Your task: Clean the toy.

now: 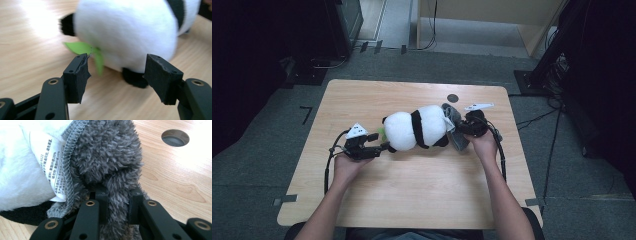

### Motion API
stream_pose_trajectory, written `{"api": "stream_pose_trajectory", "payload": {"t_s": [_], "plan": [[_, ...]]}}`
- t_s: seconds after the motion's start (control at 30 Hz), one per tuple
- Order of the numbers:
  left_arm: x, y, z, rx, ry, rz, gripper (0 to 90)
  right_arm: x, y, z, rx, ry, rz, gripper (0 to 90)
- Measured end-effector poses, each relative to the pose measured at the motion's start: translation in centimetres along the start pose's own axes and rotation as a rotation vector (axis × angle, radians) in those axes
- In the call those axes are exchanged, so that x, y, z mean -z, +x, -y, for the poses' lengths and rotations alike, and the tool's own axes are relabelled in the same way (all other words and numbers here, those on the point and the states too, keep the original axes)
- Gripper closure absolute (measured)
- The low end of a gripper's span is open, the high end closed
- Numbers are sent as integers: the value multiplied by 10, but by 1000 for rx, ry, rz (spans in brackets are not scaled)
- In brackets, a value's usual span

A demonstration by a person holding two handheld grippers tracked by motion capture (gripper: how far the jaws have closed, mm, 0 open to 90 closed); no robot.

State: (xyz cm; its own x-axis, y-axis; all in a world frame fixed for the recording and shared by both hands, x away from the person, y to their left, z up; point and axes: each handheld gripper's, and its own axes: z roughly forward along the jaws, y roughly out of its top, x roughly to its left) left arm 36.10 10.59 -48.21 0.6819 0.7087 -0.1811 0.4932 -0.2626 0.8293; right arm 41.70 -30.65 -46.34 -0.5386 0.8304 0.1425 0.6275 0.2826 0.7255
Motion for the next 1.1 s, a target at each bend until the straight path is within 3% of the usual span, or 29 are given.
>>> {"api": "stream_pose_trajectory", "payload": {"t_s": [0.3,0.43,0.73,0.97,1.1], "plan": [[-4,28,-16,-3,-5,-47,354,-1,-3,-2,8,-8,0,768],[-11,39,-20,25,-29,-20,333,-4,-2,-2,9,-3,-14,769],[-21,39,-16,12,-46,25,274,-19,7,-9,22,26,-48,769],[-27,38,-12,61,-63,54,274,-26,9,-9,-11,9,-97,783],[-27,33,-13,37,-51,79,289,-32,11,-11,5,-11,-79,785]]}}
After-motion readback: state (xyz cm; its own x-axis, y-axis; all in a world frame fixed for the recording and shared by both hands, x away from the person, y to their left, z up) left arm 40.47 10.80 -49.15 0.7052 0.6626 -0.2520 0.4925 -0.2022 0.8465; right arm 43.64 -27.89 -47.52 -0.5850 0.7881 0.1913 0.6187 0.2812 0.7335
